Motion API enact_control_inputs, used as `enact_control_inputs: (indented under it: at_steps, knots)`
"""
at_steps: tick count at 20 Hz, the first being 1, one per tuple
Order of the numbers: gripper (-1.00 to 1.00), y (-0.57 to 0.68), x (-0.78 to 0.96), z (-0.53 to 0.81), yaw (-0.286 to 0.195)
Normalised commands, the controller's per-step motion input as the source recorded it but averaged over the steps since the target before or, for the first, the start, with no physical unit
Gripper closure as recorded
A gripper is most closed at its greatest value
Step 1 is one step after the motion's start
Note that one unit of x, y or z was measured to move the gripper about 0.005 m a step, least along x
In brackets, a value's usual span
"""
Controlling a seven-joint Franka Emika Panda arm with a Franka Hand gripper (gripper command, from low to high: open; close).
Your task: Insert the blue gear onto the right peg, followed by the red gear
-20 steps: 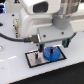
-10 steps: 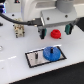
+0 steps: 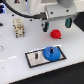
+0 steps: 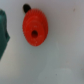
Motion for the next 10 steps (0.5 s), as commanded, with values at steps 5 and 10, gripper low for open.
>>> enact_control_inputs:
  at_steps: [5,10]
  knots:
    - [-1.00,0.22,-0.24,-0.37,0.000]
    - [-1.00,0.19,-0.11,-0.37,0.000]
